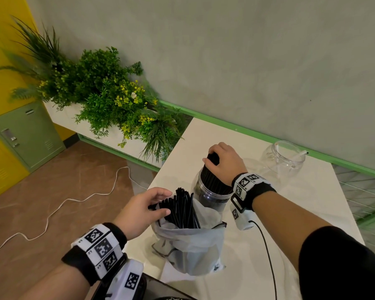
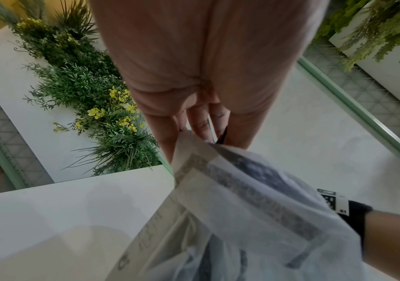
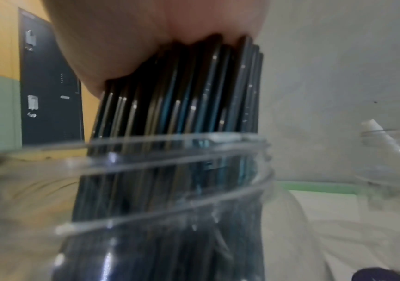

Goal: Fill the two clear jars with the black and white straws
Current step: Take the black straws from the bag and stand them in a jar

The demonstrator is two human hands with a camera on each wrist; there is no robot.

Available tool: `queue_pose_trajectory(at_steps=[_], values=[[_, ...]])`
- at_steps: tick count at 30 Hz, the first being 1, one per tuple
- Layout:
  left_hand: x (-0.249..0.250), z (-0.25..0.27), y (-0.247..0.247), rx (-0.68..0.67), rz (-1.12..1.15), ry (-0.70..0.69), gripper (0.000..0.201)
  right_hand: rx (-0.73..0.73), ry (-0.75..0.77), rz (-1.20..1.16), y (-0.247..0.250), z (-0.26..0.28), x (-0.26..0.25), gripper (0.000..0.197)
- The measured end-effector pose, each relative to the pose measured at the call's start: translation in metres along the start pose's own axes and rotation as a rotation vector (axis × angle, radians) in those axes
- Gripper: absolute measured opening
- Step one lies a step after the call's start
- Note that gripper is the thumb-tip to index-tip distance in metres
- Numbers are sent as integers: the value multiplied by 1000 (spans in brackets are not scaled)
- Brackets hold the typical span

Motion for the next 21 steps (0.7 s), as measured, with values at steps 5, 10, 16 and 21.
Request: queue_pose_trajectory(at_steps=[5,10,16,21], values=[[-3,1,1,-2,-10,12,38,-372,14,338,-5,-6,3,60],[-2,1,1,6,5,-2,38,-191,12,140,12,2,10,76],[0,3,1,12,19,-12,39,-57,146,30,21,44,32,88],[2,4,0,14,46,-3,37,-76,97,114,16,40,19,95]])
Point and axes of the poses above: each hand's wrist, its own z-axis away from the middle knuckle, its own y-axis out of the back of the hand, x = y × z, the point moved 2 cm from there along -z, towards the middle knuckle, and after that the axes turned 10 degrees about x, right-handed, at the moved point
